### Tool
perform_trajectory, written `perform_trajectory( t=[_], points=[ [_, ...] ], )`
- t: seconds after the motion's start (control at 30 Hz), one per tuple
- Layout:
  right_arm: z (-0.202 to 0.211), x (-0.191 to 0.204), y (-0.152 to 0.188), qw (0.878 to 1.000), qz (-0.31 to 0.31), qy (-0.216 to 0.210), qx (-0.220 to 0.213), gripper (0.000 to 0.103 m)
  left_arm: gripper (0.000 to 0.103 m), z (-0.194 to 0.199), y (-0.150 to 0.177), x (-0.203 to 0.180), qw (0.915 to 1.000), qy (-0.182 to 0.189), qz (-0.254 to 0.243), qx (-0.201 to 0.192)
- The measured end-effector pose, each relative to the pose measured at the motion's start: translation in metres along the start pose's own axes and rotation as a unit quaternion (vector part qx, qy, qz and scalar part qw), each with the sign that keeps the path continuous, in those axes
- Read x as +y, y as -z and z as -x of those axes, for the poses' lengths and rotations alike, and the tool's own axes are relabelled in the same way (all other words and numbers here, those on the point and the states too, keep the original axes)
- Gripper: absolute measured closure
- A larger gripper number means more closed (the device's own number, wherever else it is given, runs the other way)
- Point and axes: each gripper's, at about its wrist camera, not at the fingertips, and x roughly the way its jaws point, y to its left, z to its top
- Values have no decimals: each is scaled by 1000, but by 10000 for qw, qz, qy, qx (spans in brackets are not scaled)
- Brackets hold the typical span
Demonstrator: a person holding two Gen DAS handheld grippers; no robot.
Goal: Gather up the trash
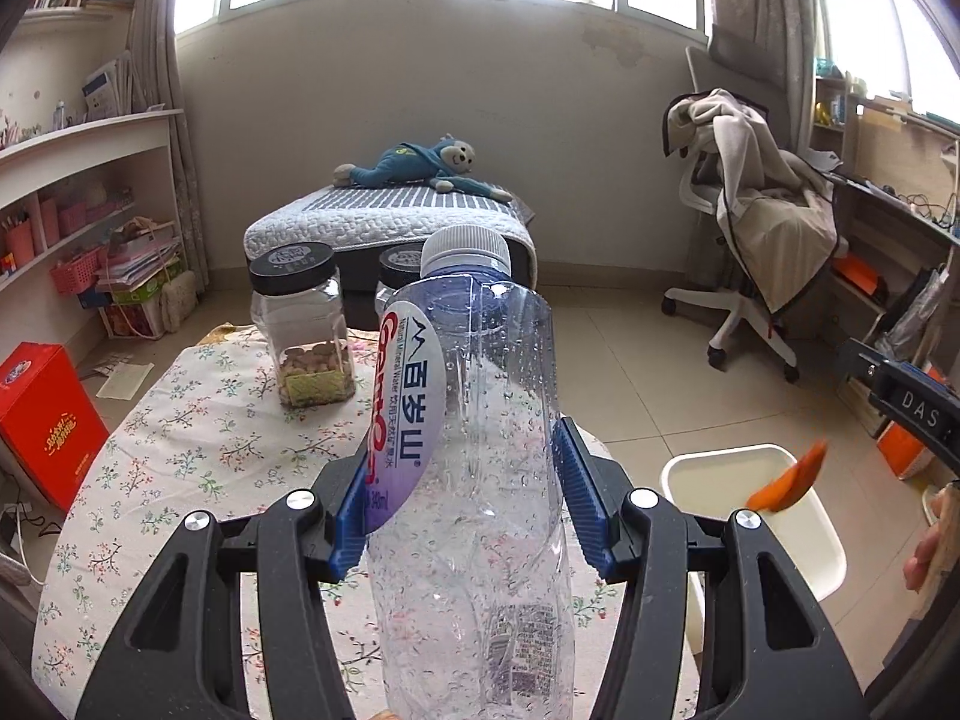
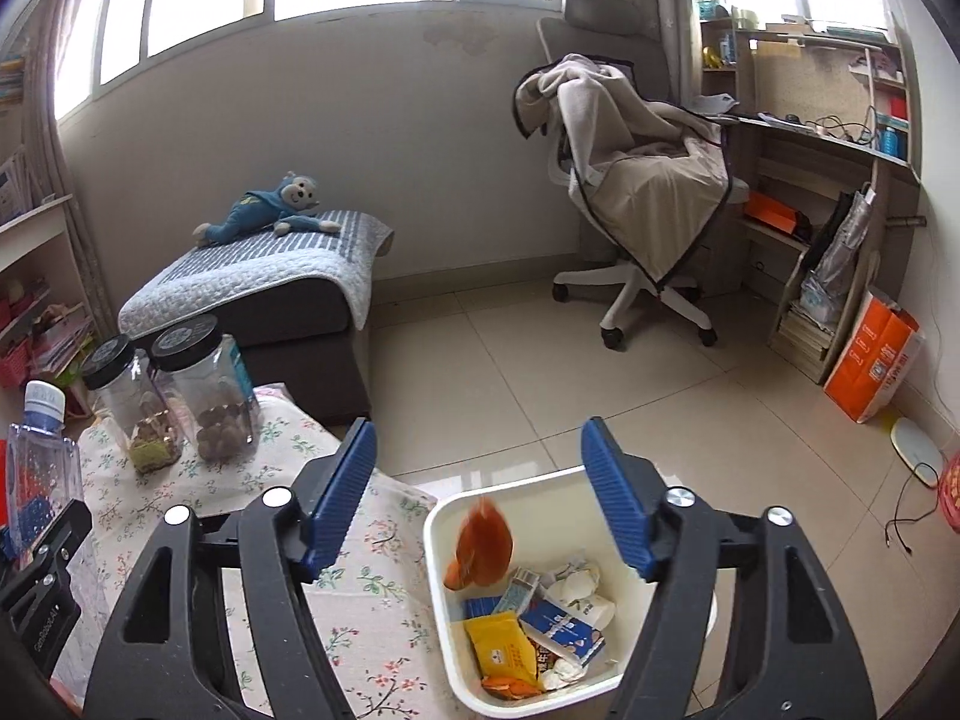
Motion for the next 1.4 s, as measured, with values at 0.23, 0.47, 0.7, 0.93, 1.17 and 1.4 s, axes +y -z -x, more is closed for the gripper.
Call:
perform_trajectory(
  t=[0.23,0.47,0.7,0.93,1.17,1.4],
  points=[
    [12,-53,-8,9963,-618,545,-259,9,48,-20,-1,-57,9983,495,-100,293],
    [31,-88,-12,9888,-775,1122,-601,7,48,-29,-3,-117,9946,891,-265,451],
    [49,-128,-14,9788,-1028,1552,-849,7,46,-34,-12,-178,9882,1298,-541,613],
    [68,-144,-17,9731,-1405,1546,-972,7,14,-9,-26,-200,9829,1473,-990,490],
    [93,-85,-24,9723,-1124,1383,-1514,7,7,21,-43,-141,9911,843,-1025,-32],
    [95,-13,-24,9846,-841,597,-1411,7,7,43,-55,-41,9962,-52,-635,-591]
  ],
)
